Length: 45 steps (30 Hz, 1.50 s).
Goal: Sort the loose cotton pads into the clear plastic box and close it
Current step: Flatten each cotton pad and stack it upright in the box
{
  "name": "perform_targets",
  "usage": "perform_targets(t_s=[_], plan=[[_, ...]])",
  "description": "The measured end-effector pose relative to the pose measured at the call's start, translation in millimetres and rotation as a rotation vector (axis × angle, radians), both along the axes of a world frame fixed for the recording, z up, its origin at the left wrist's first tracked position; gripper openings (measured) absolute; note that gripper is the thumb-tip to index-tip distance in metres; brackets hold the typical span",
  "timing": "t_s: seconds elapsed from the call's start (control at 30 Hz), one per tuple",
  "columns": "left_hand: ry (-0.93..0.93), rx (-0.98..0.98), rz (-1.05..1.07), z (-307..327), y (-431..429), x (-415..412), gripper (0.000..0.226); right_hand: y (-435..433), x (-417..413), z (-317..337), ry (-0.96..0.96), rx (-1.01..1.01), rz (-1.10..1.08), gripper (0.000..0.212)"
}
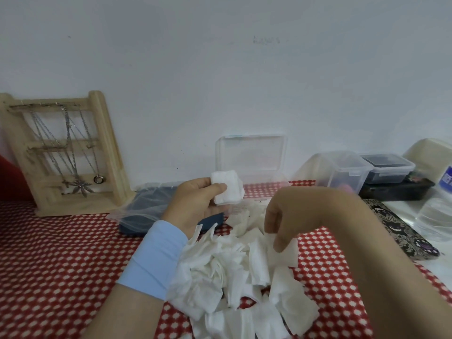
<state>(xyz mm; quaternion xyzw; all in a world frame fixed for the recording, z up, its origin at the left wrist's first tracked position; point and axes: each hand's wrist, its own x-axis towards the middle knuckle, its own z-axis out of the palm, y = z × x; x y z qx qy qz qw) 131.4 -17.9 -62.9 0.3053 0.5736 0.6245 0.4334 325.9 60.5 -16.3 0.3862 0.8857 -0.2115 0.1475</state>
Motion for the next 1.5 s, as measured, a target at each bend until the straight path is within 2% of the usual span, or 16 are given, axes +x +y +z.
perform_targets(t_s=[0.07,0.17,0.27,0.37,0.47,0.6,0.73,0.93,1.03,1.1,1.17,1.27,1.33,1.43,1.5], plan=[[0.015,-0.009,-0.003,-1,0,1,0.021,-2,-6,-4,-0.020,0.016,0.020,0.039],[0.026,-0.012,0.001,0,-1,2,0.021,-2,-3,0,0.044,0.052,0.041,0.030],[0.003,-0.014,0.026,1,-2,0,0.014,5,4,5,0.351,0.050,-0.031,0.016],[-0.017,-0.012,0.047,0,-2,1,0.011,11,-1,-2,0.721,-0.143,-0.213,0.012],[-0.002,-0.012,0.049,-1,-3,4,0.011,12,-12,-14,0.866,-0.311,-0.312,0.010],[-0.001,0.013,-0.008,0,-3,7,0.019,11,-18,-18,0.996,-0.419,-0.351,0.017],[-0.022,0.028,-0.127,-1,-4,12,0.022,6,-26,-21,0.984,-0.296,-0.349,0.014],[-0.073,0.021,-0.161,1,-3,12,0.029,8,-24,-17,0.899,-0.080,-0.269,0.012],[-0.095,0.008,-0.159,3,-3,11,0.033,7,-27,-19,0.896,0.003,-0.273,0.016],[-0.026,0.023,-0.196,3,-5,9,0.026,8,-29,-20,0.923,0.078,-0.302,0.027],[0.020,0.037,-0.241,2,-7,6,0.022,8,-29,-22,0.905,0.041,-0.316,0.039],[0.045,0.003,-0.291,3,-9,0,0.025,8,-24,-21,0.886,-0.226,-0.299,0.026],[0.061,-0.021,-0.284,3,-9,-2,0.027,10,-19,-19,0.874,-0.225,-0.301,0.023],[0.027,-0.021,-0.170,2,-7,-5,0.028,19,-5,-10,0.647,0.086,-0.292,0.026],[0.006,-0.014,-0.115,2,-6,-5,0.028,22,7,-4,0.417,0.186,-0.286,0.032]])
